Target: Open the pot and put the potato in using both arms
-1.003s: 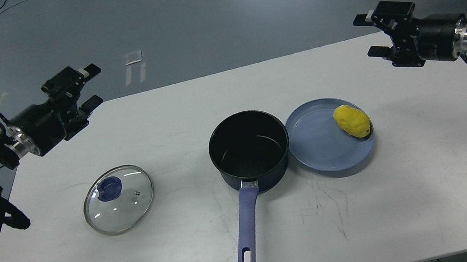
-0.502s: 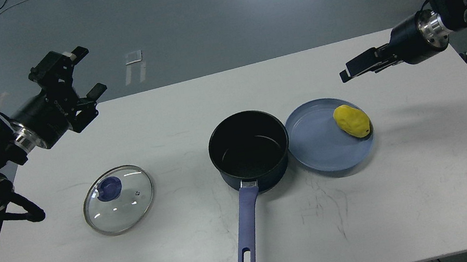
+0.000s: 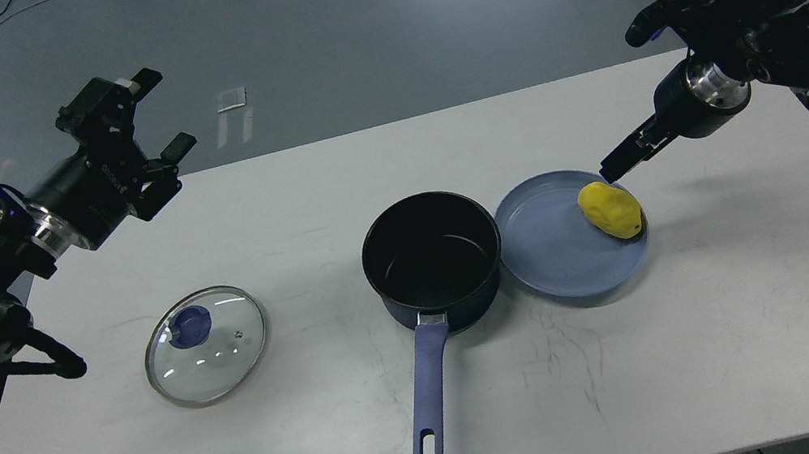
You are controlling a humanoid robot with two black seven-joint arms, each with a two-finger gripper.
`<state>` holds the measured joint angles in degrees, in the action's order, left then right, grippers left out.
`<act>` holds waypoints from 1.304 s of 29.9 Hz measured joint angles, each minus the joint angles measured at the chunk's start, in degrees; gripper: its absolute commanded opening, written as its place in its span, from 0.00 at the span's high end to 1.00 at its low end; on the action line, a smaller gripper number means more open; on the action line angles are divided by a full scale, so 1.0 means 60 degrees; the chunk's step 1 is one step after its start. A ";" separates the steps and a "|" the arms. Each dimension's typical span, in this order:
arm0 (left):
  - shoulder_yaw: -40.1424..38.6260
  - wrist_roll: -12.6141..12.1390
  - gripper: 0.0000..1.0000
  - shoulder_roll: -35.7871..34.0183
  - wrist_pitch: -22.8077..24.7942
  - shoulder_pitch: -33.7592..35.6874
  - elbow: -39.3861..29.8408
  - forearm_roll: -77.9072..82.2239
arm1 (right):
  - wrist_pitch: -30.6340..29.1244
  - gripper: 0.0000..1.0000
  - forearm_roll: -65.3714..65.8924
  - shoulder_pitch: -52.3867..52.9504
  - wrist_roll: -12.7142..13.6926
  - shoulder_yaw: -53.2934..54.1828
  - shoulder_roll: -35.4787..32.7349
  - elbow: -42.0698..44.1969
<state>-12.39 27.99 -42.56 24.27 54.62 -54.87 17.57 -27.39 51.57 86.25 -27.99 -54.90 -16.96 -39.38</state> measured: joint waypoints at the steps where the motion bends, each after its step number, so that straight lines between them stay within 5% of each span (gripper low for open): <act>1: -0.0008 0.0000 0.02 0.0000 0.0000 -0.0019 -0.0008 0.0000 | 0.0004 0.00 -0.0009 -0.0069 0.0000 -0.0018 0.0084 0.0059; 21: -0.0243 0.0001 0.02 -0.0054 -0.0003 -0.0092 -0.0012 -0.0029 | 0.0269 0.04 -0.0115 -0.1018 -0.0001 0.0066 0.1129 0.0697; 23: -0.0248 0.0001 0.02 -0.0069 -0.0003 -0.0093 -0.0011 -0.0029 | 0.0297 0.11 -0.0115 -0.1084 0.0000 0.0055 0.1179 0.0754; 26: -0.0258 0.0001 0.02 -0.0072 -0.0002 -0.0121 -0.0011 -0.0029 | 0.0309 0.45 -0.0113 -0.1112 0.0000 0.0007 0.1219 0.0745; 32: -0.0264 0.0001 0.02 -0.0107 -0.0001 -0.0152 -0.0011 -0.0029 | 0.0309 0.84 -0.0108 -0.1114 0.0000 -0.0031 0.1242 0.0571; 39: -0.0265 0.0001 0.02 -0.0125 0.0006 -0.0153 -0.0011 -0.0028 | 0.0305 0.89 -0.0157 -0.0750 0.0000 0.0047 0.1070 0.0083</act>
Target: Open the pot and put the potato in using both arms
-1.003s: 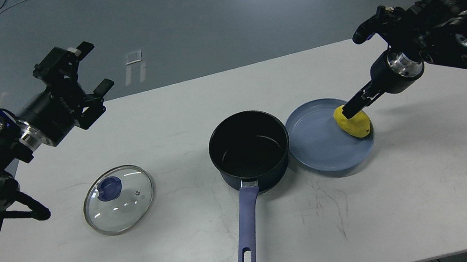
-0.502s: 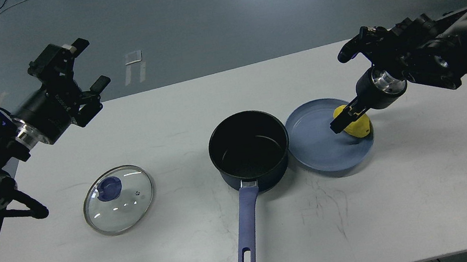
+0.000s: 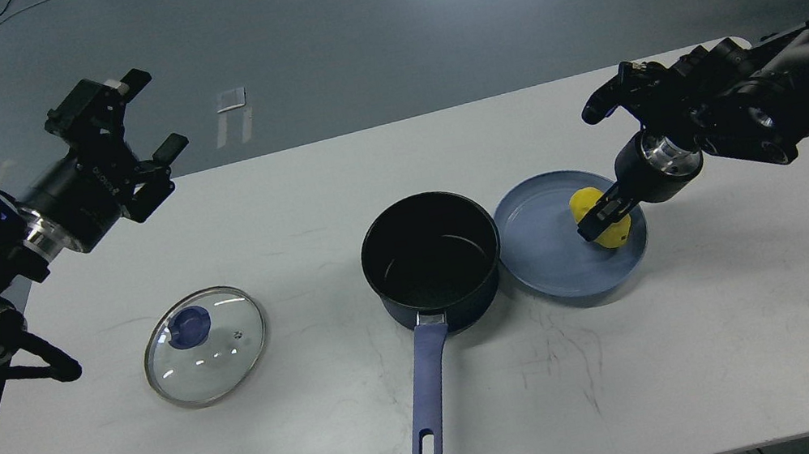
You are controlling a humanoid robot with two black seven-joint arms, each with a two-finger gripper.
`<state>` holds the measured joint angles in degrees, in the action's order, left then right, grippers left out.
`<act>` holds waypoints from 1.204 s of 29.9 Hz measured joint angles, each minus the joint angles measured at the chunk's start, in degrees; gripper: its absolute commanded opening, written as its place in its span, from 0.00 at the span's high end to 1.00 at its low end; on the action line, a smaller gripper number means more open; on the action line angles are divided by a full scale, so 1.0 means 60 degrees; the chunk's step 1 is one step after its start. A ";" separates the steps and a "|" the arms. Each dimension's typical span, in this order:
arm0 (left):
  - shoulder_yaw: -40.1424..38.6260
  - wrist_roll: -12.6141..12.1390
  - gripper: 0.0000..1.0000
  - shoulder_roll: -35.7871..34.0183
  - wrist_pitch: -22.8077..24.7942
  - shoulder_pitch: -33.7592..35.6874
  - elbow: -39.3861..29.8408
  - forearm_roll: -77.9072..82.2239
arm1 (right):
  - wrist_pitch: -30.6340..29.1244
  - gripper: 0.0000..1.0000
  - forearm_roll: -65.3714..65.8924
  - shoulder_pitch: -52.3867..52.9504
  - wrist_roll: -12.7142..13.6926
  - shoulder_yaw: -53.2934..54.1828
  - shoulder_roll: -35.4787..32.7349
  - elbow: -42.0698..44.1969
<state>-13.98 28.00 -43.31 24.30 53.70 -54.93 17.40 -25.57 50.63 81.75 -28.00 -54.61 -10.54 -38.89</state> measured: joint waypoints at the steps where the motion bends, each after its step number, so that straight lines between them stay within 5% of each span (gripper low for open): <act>1: 0.0000 0.0000 0.02 -0.0002 0.0002 0.0000 -0.0001 0.0000 | 0.0000 0.89 -0.0064 0.0192 0.0000 0.0050 -0.0041 -0.0151; 15: 0.0000 0.0000 0.02 -0.0206 -0.0006 -0.0001 -0.0344 0.0000 | -0.0033 0.86 -0.2603 0.2345 0.0000 0.0369 0.1173 -0.1699; 17: 0.0000 0.0000 0.02 -0.0219 -0.0009 -0.0001 -0.0348 0.0000 | -0.0033 0.77 -0.2671 0.2351 0.0000 0.0323 0.1429 -0.1650; 19: 0.0000 0.0000 0.02 -0.0223 -0.0009 -0.0001 -0.0354 0.0000 | -0.0032 0.52 -0.2691 0.2324 0.0000 0.0291 0.1626 -0.1542; 23: -0.0012 0.0000 0.02 -0.0223 -0.0010 -0.0001 -0.0449 0.0000 | 0.0015 0.41 -0.2753 0.2175 0.0000 0.0282 0.1743 -0.1352; 27: -0.0028 0.0000 0.02 -0.0219 -0.0020 -0.0001 -0.0467 0.0000 | 0.0025 0.15 -0.2840 0.2155 0.0000 0.0280 0.1755 -0.1321; 28: -0.0028 0.0000 0.02 -0.0216 -0.0021 -0.0001 -0.0468 0.0000 | 0.0025 0.02 -0.2861 0.2154 0.0000 0.0279 0.1756 -0.1319; 36: -0.0036 0.0000 0.02 -0.0218 -0.0023 -0.0001 -0.0470 -0.0040 | 0.0024 0.00 -0.3224 0.2208 -0.0001 0.0395 0.1297 -0.1247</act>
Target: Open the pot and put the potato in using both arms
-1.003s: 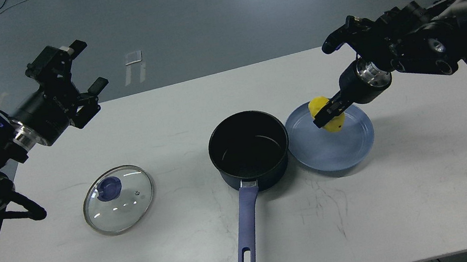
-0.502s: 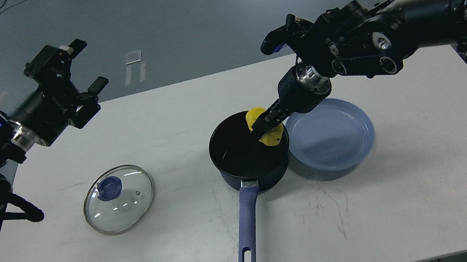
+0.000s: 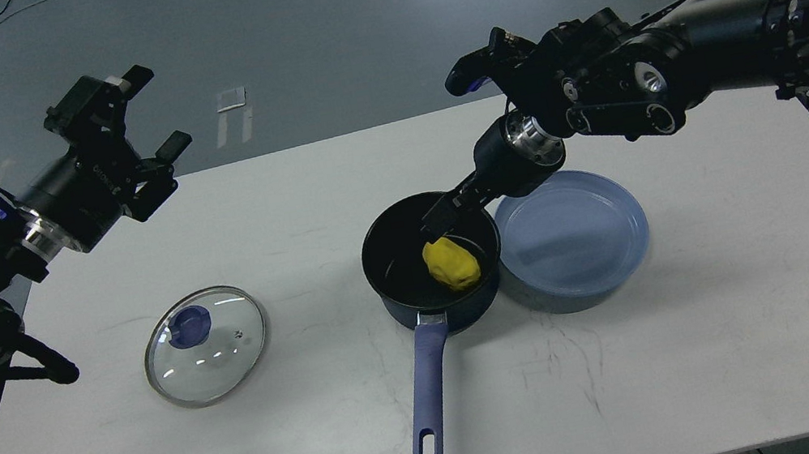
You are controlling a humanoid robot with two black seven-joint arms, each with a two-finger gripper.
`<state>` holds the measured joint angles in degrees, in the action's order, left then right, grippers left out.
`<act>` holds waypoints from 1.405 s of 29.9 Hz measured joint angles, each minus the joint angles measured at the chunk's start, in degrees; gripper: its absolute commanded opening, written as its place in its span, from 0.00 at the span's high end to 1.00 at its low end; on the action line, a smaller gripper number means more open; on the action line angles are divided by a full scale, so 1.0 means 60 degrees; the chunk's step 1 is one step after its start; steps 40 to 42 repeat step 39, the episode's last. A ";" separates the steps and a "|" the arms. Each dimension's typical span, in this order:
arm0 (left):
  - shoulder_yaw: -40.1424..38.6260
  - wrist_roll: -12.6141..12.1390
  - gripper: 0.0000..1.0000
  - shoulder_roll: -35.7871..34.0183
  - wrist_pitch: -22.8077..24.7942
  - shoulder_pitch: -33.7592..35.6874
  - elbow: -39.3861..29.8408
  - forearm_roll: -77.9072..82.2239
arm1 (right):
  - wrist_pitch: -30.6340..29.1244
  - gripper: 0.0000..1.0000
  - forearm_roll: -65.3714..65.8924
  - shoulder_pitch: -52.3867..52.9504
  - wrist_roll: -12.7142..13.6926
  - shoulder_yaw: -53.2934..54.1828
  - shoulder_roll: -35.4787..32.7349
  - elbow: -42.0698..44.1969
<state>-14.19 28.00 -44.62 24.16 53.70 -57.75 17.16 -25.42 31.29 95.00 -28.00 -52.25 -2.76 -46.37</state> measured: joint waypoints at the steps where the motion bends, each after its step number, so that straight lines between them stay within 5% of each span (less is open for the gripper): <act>1: -0.0002 0.0000 0.02 -0.0002 0.0000 0.0000 0.0000 -0.0007 | 0.0000 0.00 -0.0076 0.0043 0.0001 0.0049 -0.0181 0.0002; 10: -0.0010 0.0000 0.02 0.0164 -0.0001 -0.0053 0.0021 -0.0067 | 0.0263 0.00 -0.1280 -0.1041 -0.0001 0.2709 -0.2547 0.0020; 19: -0.0017 0.0001 0.02 0.0823 0.0016 -0.0703 0.0183 -0.0691 | 0.0897 0.00 -0.3229 -0.5144 0.0001 0.7493 -0.4338 0.0114; 27: -0.0867 0.0001 0.02 0.2105 0.0268 -0.1185 0.1274 -0.0792 | 0.0790 0.00 -0.4222 -0.7610 0.0001 1.0570 -0.4087 0.0702; 42: -0.1703 0.0001 0.02 0.2557 0.0639 -0.1561 0.2095 -0.1231 | 0.0736 0.00 -0.4796 -0.7819 0.0001 1.0730 -0.3573 0.0933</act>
